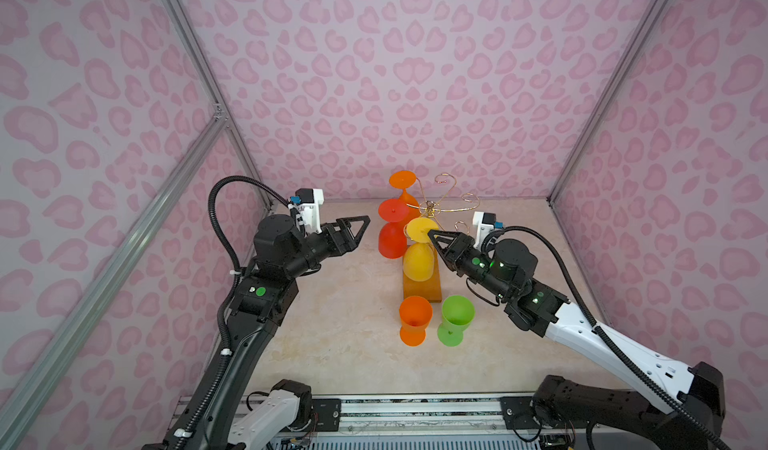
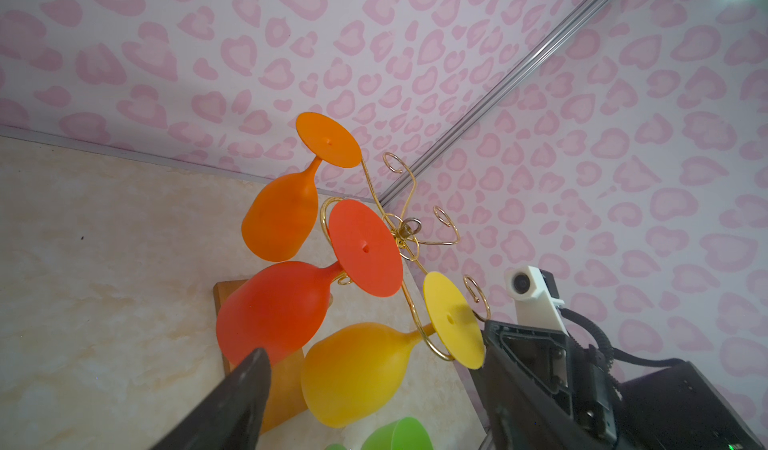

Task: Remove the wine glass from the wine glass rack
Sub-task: 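Move the right gripper to the yellow glass's base on the rack, then close the right gripper on the yellow glass's base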

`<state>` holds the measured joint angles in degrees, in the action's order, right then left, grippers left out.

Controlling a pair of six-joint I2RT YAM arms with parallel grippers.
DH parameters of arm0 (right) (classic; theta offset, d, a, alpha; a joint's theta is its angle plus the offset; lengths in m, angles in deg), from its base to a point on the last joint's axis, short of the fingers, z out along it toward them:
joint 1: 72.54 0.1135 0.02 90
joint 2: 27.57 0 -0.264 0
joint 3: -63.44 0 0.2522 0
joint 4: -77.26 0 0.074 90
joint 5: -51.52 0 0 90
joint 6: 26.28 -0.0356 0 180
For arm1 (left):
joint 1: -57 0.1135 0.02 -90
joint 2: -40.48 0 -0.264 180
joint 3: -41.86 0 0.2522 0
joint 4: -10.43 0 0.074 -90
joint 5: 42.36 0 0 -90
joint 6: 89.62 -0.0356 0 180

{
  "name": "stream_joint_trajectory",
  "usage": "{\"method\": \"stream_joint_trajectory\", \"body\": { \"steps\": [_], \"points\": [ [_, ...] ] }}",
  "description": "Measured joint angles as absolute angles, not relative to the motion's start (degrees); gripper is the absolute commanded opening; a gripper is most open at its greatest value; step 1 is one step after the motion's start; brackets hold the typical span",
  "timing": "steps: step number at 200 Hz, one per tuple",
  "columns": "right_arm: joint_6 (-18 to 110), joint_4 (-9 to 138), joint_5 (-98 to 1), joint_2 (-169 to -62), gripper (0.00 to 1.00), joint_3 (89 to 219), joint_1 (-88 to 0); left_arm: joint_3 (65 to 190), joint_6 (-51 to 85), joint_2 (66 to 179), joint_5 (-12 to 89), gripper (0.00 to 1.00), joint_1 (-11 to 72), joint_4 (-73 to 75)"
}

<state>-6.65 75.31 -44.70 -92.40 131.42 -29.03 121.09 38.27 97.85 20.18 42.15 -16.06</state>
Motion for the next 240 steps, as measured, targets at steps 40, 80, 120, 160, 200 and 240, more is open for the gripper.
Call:
{"method": "stream_joint_trajectory", "body": {
  "steps": [40,80,120,160,200,240],
  "points": [
    [-6.6,75.6,-44.7,-92.8,0.29,131.4,-29.0,121.1,38.3,98.0,19.8,0.82,42.2,-15.9],
    [-6.6,75.7,-44.7,-93.1,0.25,131.4,-29.0,121.1,38.3,98.0,19.5,0.82,42.2,-15.6],
    [-6.6,75.8,-44.7,-93.4,0.21,132.1,-29.0,121.1,38.3,98.0,19.3,0.82,42.2,-15.6],
    [-6.7,75.8,-44.7,-93.5,0.18,132.1,-29.0,121.1,38.3,98.2,19.1,0.82,42.2,-15.6],
    [-6.8,75.8,-44.7,-93.9,0.13,132.2,-29.0,121.1,38.3,98.5,18.9,0.81,42.2,-15.6],
    [-7.1,75.9,-44.7,-93.9,0.08,132.4,-29.0,121.1,38.3,98.5,18.9,0.81,42.2,-15.6]
  ]
}}
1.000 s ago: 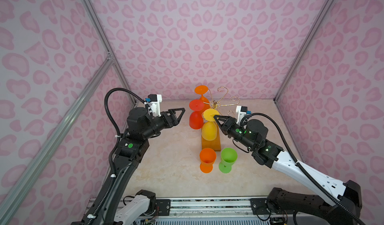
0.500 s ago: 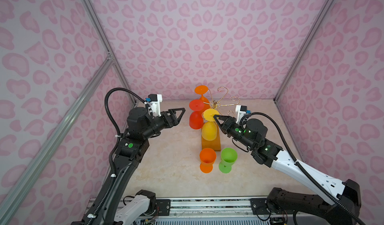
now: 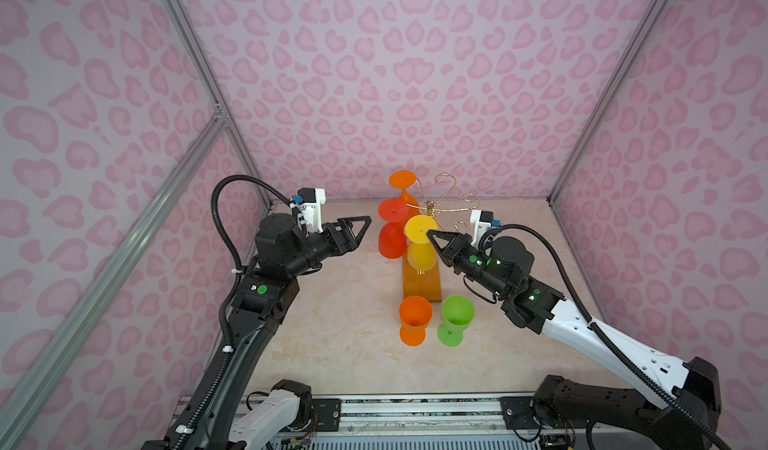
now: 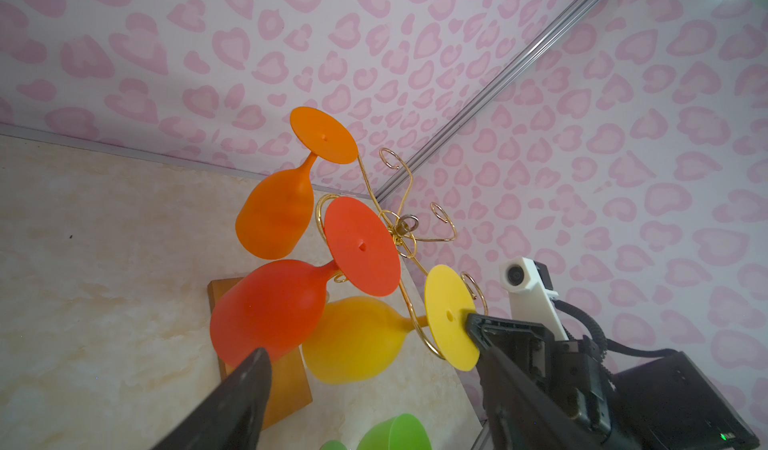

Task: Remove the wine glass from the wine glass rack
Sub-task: 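Close the right gripper on the yellow glass's base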

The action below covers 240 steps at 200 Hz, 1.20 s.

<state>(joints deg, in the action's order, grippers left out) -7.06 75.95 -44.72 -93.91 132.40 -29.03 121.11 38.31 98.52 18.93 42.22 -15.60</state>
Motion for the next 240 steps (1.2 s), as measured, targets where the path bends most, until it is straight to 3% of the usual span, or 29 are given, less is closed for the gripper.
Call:
{"method": "stream_joint_trajectory", "body": {
  "steps": [66,240],
  "points": [
    [-7.4,75.6,-45.0,-93.1,0.0,132.4,-29.0,121.1,38.3,98.5,18.3,0.81,42.2,-15.6],
    [-8.9,72.6,-50.9,-93.5,0.0,135.3,-30.3,121.0,37.6,99.5,18.3,0.82,42.2,-15.6]
  ]
}}
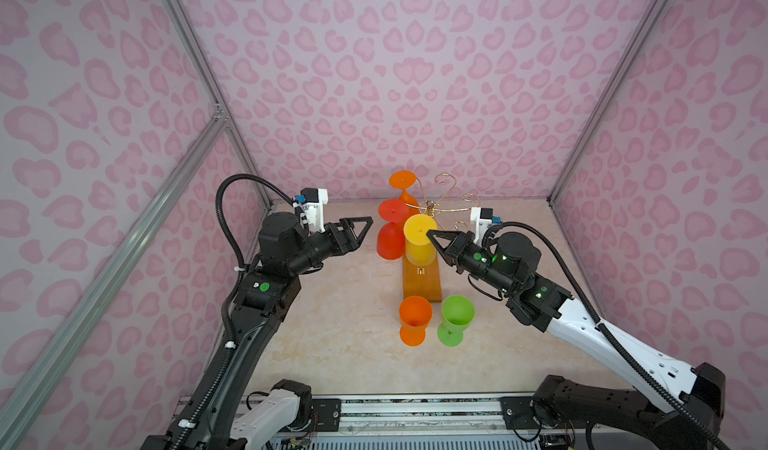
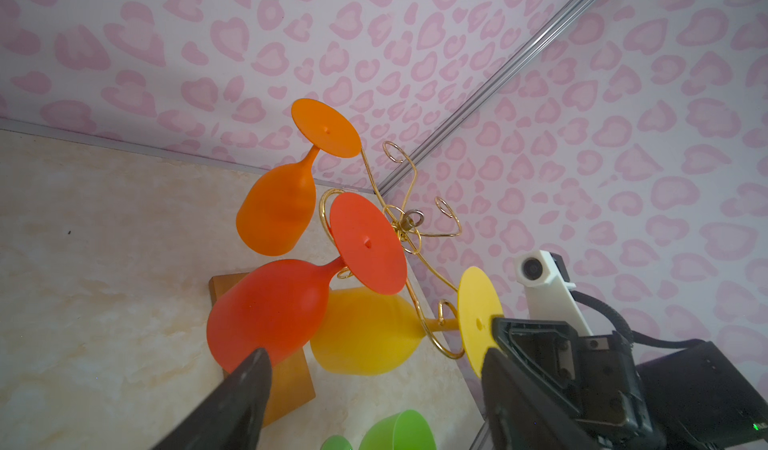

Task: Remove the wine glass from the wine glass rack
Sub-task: 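Close the right gripper on the yellow glass's base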

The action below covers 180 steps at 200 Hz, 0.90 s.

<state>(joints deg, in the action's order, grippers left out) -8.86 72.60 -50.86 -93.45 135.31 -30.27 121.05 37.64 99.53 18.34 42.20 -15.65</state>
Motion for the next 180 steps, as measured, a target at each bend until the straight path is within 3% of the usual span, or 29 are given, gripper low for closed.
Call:
{"method": "stream_joint_trajectory", "body": {
  "steps": [180],
  "points": [
    [-11.8,70.4,-53.1,-96.7,0.0,139.9,-29.1,121.0,37.4,100.3,18.3,0.81,42.2,-15.7]
  ]
}}
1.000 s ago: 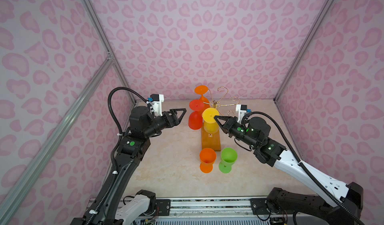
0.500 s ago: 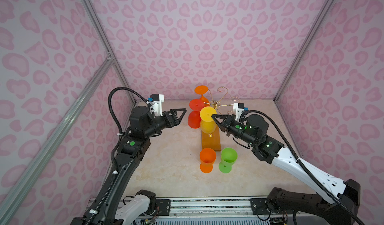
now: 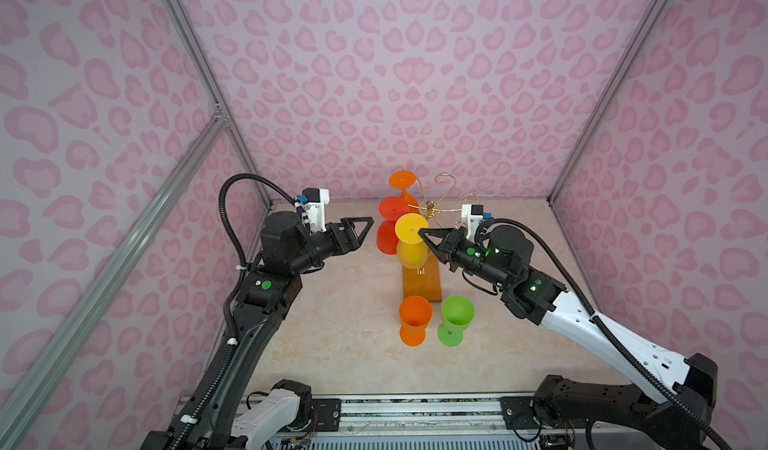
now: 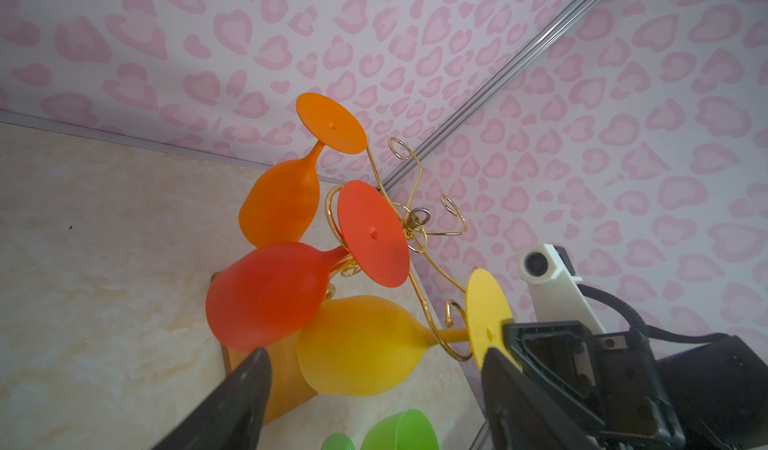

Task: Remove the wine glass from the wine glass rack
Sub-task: 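Close the right gripper on the yellow glass's base, then lift the yellow glass off its hook and pull it away with the right gripper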

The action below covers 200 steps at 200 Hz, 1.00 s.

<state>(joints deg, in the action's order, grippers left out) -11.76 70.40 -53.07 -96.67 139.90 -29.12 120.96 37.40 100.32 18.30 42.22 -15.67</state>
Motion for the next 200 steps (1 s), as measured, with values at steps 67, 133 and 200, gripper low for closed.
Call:
{"method": "stream_joint_trajectory", "body": {
  "steps": [67,133,200],
  "points": [
    [-12.3,69.4,-53.1,-99.3,0.0,142.7,-29.1,120.5,36.7,100.3,18.3,0.82,42.3,-15.7],
    [-13.2,68.2,-52.0,-98.0,0.0,142.3,-30.8,120.2,36.7,100.1,18.0,0.82,42.3,-15.7],
    [-13.2,68.2,-51.5,-97.3,0.0,141.5,-32.7,119.9,36.7,100.1,17.9,0.82,42.4,-15.7]
  ]
}}
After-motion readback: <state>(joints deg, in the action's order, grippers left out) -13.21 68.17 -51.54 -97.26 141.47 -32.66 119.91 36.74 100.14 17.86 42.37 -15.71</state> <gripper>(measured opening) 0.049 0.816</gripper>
